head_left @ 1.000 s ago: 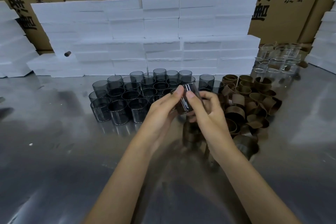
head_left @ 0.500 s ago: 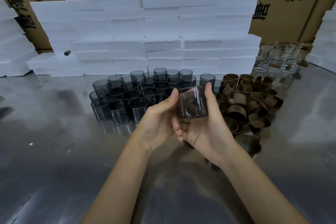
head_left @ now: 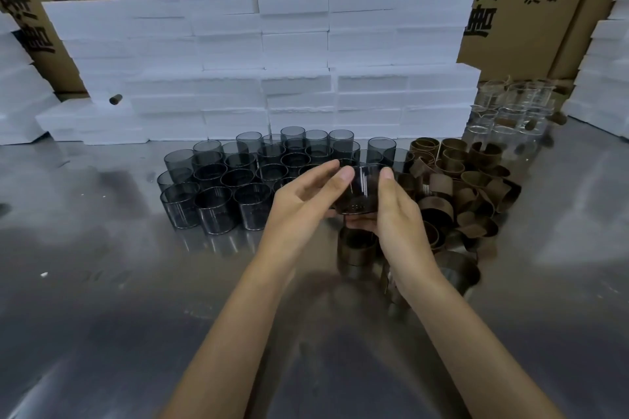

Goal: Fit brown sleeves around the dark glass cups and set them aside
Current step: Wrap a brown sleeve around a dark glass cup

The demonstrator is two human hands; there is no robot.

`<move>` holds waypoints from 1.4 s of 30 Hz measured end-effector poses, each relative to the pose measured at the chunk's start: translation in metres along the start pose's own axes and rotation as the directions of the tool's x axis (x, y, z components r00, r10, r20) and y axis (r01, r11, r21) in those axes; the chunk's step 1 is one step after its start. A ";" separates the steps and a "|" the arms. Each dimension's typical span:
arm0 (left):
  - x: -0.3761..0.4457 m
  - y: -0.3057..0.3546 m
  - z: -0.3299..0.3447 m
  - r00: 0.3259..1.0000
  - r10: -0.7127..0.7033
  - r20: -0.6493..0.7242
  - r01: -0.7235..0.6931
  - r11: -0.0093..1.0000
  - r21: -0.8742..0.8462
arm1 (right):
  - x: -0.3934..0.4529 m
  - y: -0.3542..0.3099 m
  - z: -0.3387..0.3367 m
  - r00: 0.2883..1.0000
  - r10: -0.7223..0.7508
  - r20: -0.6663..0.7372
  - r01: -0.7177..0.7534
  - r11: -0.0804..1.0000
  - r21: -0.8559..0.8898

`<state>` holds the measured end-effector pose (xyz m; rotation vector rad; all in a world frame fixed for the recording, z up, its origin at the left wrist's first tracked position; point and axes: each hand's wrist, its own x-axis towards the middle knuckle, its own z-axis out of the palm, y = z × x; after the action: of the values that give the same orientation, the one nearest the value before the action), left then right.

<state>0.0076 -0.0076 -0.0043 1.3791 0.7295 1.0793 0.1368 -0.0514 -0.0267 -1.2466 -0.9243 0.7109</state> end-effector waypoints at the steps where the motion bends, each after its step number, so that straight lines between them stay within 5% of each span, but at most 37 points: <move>1: 0.000 -0.001 0.000 1.000 0.004 -0.010 -0.004 1.000 0.018 | 0.000 0.001 0.000 0.999 -0.049 0.000 0.049 0.997 -0.054; 3: 0.002 -0.003 0.000 1.000 -0.004 0.004 0.004 1.000 0.016 | -0.002 -0.003 0.001 0.998 -0.054 0.014 0.055 0.997 -0.054; 8: 0.005 -0.002 -0.006 0.989 -0.047 0.141 0.063 0.992 -0.113 | -0.006 -0.018 0.004 0.921 0.227 0.315 -0.311 0.918 0.246; 16: 0.004 -0.001 -0.011 0.959 -0.050 0.279 0.102 0.979 -0.175 | -0.002 -0.013 -0.004 0.835 0.232 0.499 -0.447 0.815 0.368; 31: 0.005 -0.006 -0.008 0.957 0.086 0.276 -0.032 0.980 -0.195 | 0.006 -0.010 -0.014 0.819 0.214 0.532 -0.536 0.615 0.578; 42: -0.001 -0.004 0.009 0.975 0.221 0.014 -0.220 0.973 -0.069 | 0.003 -0.005 -0.009 0.842 0.207 0.499 -0.506 0.624 0.595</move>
<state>0.0162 -0.0119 -0.0077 1.4361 0.5280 1.2493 0.1465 -0.0540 -0.0218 -0.5772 -0.5810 1.5317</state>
